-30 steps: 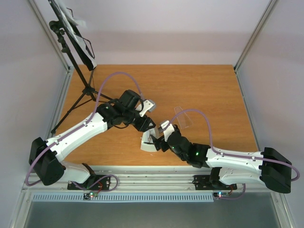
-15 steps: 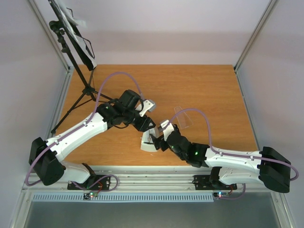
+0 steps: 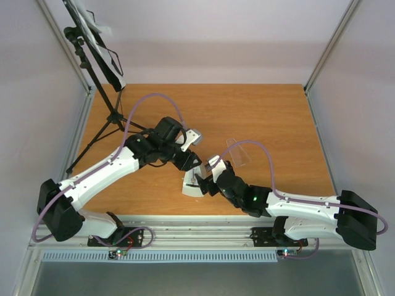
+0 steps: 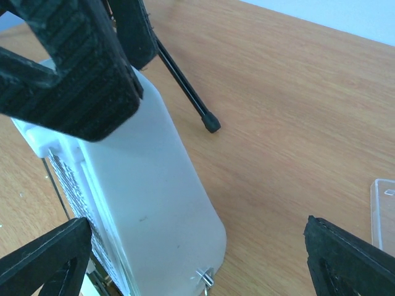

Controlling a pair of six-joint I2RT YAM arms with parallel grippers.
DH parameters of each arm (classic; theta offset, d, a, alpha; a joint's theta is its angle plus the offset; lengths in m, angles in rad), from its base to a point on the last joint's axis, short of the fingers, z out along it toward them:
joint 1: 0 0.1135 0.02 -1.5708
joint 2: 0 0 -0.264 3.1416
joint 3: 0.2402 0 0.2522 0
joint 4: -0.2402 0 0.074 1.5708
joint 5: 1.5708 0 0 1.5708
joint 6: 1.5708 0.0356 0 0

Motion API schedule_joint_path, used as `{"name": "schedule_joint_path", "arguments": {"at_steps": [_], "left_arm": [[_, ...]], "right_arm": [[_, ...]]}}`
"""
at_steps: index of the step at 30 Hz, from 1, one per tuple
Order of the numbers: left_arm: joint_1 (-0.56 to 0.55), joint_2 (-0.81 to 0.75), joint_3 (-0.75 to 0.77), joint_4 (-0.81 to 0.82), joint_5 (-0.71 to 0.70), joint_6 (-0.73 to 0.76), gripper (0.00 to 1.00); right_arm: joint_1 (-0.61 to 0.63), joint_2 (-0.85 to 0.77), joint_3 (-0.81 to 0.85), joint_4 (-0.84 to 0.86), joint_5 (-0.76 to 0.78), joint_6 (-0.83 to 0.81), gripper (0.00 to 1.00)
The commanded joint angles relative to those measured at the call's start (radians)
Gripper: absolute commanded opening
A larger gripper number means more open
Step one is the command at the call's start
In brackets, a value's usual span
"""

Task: Pack up the instrument practice props
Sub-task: Hook the pendulum onto the metronome.

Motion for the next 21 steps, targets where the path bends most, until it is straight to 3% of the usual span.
{"name": "schedule_joint_path", "arguments": {"at_steps": [1, 9, 12, 16, 21], "left_arm": [[-0.002, -0.061, -0.017, 0.007, -0.115, -0.007, 0.5], [0.004, -0.147, -0.048, 0.049, -0.24, -0.017, 0.6], [0.005, -0.17, -0.055, 0.056, -0.271, -0.022, 0.67], [0.003, -0.231, -0.064, 0.064, -0.23, -0.1, 0.76], [0.003, -0.403, -0.291, 0.231, -0.154, -0.291, 0.84]], "right_arm": [[-0.008, -0.069, 0.016, -0.053, 0.034, 0.006, 0.95], [-0.053, -0.286, 0.019, -0.396, 0.05, 0.067, 0.99], [-0.199, -0.302, 0.054, -0.505, -0.054, 0.131, 0.98], [-0.392, -0.287, 0.063, -0.523, -0.298, 0.212, 0.99], [-0.52, -0.219, 0.062, -0.521, -0.39, 0.258, 0.98]]}}
